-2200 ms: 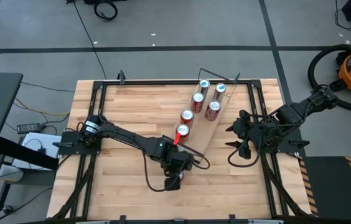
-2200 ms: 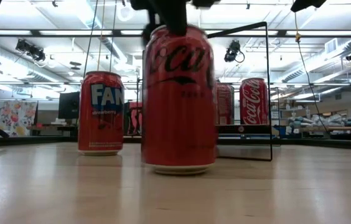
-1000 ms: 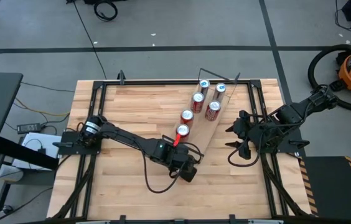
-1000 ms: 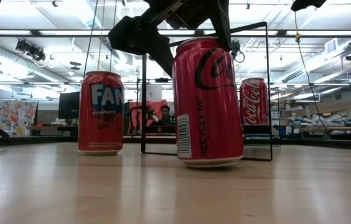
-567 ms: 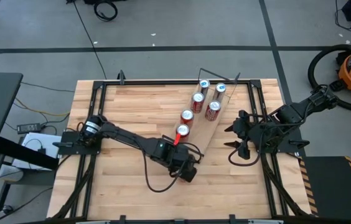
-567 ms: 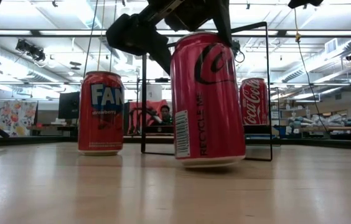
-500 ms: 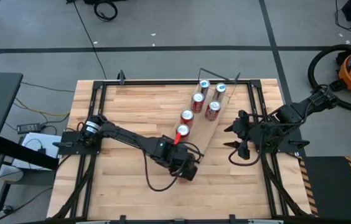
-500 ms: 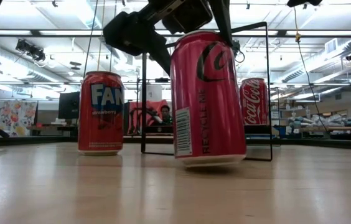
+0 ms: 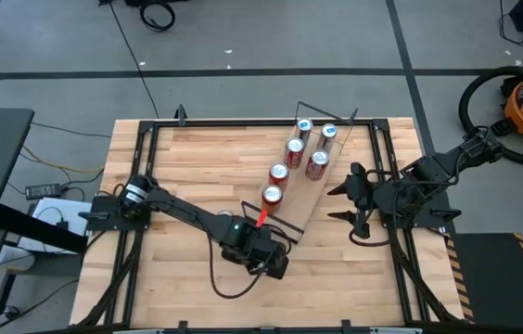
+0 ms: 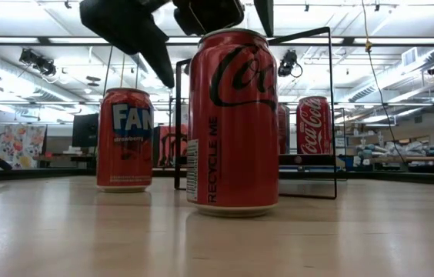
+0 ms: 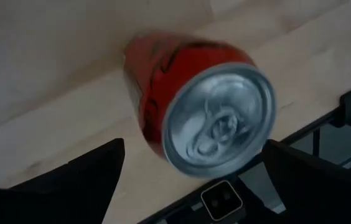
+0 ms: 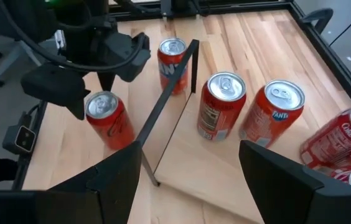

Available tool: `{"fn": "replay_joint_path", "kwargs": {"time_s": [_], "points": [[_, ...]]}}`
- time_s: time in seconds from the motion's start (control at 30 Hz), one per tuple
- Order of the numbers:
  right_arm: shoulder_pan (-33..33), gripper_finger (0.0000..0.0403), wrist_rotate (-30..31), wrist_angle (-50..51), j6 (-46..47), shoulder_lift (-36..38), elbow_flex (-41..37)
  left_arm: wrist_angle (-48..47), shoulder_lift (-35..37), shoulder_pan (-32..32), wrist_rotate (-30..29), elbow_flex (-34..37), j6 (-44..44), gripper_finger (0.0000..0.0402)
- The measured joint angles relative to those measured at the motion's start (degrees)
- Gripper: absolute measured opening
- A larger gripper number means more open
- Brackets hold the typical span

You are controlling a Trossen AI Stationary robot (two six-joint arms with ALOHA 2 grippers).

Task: Place canned beverage on shelf
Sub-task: Put the red-black soda can on the shelf aligned with the other red-black soda can

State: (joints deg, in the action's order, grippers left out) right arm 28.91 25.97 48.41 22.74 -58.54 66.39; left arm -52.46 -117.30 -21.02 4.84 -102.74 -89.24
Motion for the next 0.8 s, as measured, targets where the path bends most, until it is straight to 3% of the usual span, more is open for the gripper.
{"fn": "replay_joint_path", "kwargs": {"time_s": [0.17, 0.3, 0.43, 0.63, 0.8], "points": [[0.0, 0.0279, 0.1, 0.1, -0.4, 0.0, 0.0, 0.3, 0.7, 0.2, -0.2, 0.0, 5.9, 0.0389], [0.0, 0.0279, -0.7, 0.1, -0.1, 0.0, 0.0, 0.0, 2.3, 0.3, 0.8, -0.1, 17.0, 0.0389], [0.0, 0.0279, -1.6, 0.2, 2.0, 0.0, 0.0, -0.4, 2.8, 0.7, 3.0, -0.1, 36.3, 0.0389], [0.0, 0.0279, -1.6, 0.1, 4.9, -0.1, 0.0, -2.0, 2.9, 0.6, 3.0, -0.1, 78.8, 0.0389], [0.0, 0.0279, -1.5, 0.2, 7.6, -0.3, 0.0, -5.1, 2.9, 0.9, -0.7, -0.1, 92.6, 0.0389]]}}
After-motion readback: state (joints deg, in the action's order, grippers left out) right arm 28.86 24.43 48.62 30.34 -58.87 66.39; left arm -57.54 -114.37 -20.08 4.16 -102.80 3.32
